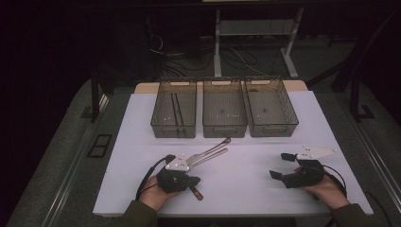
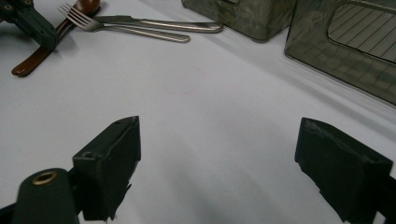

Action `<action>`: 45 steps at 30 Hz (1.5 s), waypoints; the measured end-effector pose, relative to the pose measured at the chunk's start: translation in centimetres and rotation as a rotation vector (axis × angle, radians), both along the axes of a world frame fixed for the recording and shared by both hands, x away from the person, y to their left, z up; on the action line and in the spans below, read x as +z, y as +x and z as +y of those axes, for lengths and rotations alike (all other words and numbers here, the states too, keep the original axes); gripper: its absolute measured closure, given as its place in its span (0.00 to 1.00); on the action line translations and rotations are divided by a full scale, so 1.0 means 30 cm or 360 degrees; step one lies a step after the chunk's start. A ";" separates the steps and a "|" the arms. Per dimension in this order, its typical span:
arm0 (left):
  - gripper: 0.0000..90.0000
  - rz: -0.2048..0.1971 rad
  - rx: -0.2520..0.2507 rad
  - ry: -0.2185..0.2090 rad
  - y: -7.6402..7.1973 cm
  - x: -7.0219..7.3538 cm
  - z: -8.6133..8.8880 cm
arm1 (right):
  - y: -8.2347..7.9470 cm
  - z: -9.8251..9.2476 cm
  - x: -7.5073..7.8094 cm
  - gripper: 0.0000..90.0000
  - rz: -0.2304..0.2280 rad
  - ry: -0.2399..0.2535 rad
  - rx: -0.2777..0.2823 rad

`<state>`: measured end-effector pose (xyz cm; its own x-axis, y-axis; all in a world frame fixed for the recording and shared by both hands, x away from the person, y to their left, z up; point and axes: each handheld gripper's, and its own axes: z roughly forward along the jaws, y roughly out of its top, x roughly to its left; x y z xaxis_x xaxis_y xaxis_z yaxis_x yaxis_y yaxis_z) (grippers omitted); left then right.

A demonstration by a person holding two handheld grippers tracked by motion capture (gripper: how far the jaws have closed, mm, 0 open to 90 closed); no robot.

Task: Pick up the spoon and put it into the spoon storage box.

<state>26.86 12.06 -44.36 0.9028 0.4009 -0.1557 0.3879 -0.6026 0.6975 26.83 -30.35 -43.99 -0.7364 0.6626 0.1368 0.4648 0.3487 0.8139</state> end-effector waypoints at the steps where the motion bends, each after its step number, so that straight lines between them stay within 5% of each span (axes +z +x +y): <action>1: 0.98 0.0005 0.0000 0.0007 0.000 -0.001 0.000 | 0.000 0.000 0.000 0.15 0.0003 -0.0001 0.0001; 20: 0.98 0.0023 0.0079 0.0120 -0.015 0.006 0.068 | 0.000 -0.001 0.000 0.15 0.0005 0.0000 0.0007; 45: 0.98 -0.0031 0.0376 0.0289 -0.019 0.031 0.250 | 0.003 0.000 0.001 0.15 0.0006 0.0003 0.0020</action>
